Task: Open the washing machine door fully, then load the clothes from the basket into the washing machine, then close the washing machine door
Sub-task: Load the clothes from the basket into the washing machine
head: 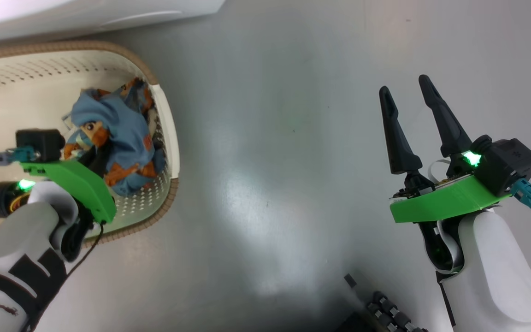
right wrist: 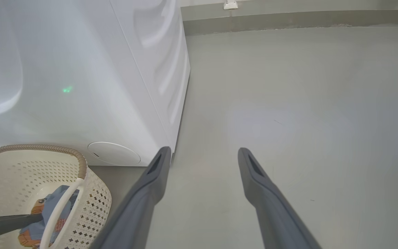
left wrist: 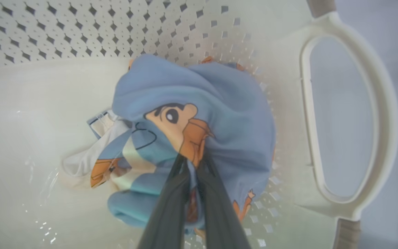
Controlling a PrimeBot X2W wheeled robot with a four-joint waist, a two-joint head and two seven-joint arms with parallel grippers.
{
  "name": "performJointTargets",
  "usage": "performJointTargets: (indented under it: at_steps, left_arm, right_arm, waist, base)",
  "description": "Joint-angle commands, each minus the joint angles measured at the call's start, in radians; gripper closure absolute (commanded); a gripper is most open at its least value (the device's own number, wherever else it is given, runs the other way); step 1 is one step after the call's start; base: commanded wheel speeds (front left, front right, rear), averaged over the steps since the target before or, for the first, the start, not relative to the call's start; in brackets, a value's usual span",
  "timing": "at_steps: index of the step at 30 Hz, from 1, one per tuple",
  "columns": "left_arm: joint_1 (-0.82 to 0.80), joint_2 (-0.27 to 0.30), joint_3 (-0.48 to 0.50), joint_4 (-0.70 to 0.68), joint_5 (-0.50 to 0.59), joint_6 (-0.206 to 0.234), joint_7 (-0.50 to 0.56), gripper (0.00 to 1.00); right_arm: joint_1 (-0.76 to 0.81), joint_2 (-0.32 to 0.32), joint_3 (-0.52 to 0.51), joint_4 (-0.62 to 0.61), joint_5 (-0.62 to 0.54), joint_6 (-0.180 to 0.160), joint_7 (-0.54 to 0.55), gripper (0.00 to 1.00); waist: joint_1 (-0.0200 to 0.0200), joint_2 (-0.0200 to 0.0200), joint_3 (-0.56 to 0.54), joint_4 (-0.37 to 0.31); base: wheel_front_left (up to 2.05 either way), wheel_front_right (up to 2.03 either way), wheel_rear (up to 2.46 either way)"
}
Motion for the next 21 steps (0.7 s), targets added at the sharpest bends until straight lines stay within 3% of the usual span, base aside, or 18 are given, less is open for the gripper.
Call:
performJointTargets:
  at_steps: [1,9,21]
  left_arm:
    - [0.008,0.024,0.046,-0.011,-0.004,-0.001,-0.006,1.00]
    - [0.091,0.020,0.227,-0.053,0.110,-0.001,-0.006,1.00]
    - [0.281,-0.040,0.557,-0.195,0.363,-0.001,-0.006,1.00]
  right_arm:
    - [0.031,0.005,0.017,-0.014,-0.010,0.002,-0.005,0.00]
    - [0.045,-0.002,0.012,0.005,-0.008,0.002,-0.005,0.00]
    - [0.089,-0.032,-0.012,0.026,0.000,0.002,-0.005,0.00]
  waist:
    - [0.0000,-0.0001,-0.026,0.017]
    - [0.0000,-0.0001,-0.111,0.054]
    - [0.0000,-0.0001,-0.261,0.120]
  base:
    - [0.00,0.00,0.00]
    - [0.00,0.00,0.00]
    - [0.00,0.00,0.00]
